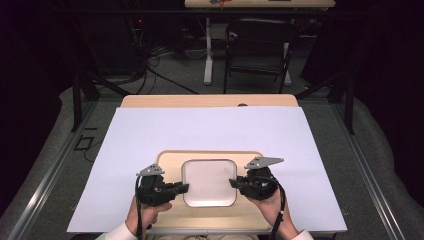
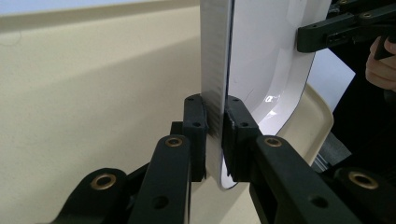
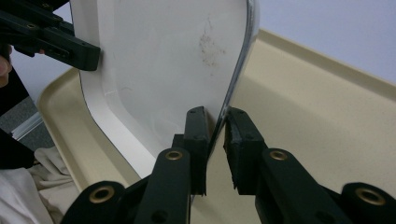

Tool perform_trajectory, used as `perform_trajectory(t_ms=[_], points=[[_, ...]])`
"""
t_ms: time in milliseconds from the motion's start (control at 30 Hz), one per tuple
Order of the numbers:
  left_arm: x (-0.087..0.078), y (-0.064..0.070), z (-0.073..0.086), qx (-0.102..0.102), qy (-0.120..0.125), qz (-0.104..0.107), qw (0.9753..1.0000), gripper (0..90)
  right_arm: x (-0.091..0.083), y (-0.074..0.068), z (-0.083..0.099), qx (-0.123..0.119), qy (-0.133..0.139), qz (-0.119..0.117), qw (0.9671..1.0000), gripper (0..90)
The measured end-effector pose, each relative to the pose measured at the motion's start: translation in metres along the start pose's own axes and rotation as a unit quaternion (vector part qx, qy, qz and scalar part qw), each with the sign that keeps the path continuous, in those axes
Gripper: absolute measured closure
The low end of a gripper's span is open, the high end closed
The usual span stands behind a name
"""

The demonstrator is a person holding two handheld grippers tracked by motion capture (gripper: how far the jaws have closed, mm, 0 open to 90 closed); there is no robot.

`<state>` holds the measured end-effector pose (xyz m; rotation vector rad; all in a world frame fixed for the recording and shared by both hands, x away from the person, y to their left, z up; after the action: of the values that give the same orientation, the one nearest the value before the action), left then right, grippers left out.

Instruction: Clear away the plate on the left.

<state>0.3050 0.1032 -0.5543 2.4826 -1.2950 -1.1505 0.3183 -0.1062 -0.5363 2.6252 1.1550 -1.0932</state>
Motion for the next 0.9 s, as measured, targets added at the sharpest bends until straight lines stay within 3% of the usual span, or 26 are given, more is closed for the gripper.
perform_trajectory(t_ms=[500,900], points=[[0.004,0.001,0.014,-0.009,-0.027,0.007,0.9996,80.4,0.006,-0.002,0.015,0.013,-0.030,-0.012,0.9994,79.2],[0.015,-0.011,0.023,-0.011,-0.051,-0.009,0.9986,80.1,0.022,0.002,0.024,0.014,-0.059,-0.014,0.9981,78.6]])
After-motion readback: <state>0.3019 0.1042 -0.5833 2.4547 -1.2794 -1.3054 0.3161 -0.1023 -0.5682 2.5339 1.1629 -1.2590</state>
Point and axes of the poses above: each handheld gripper's, and its own axes: x roughly forward along the jaws, z roughly out of its underside, y roughly to its right, the point moved 8 cm from there along x, roughly forward along the jaws
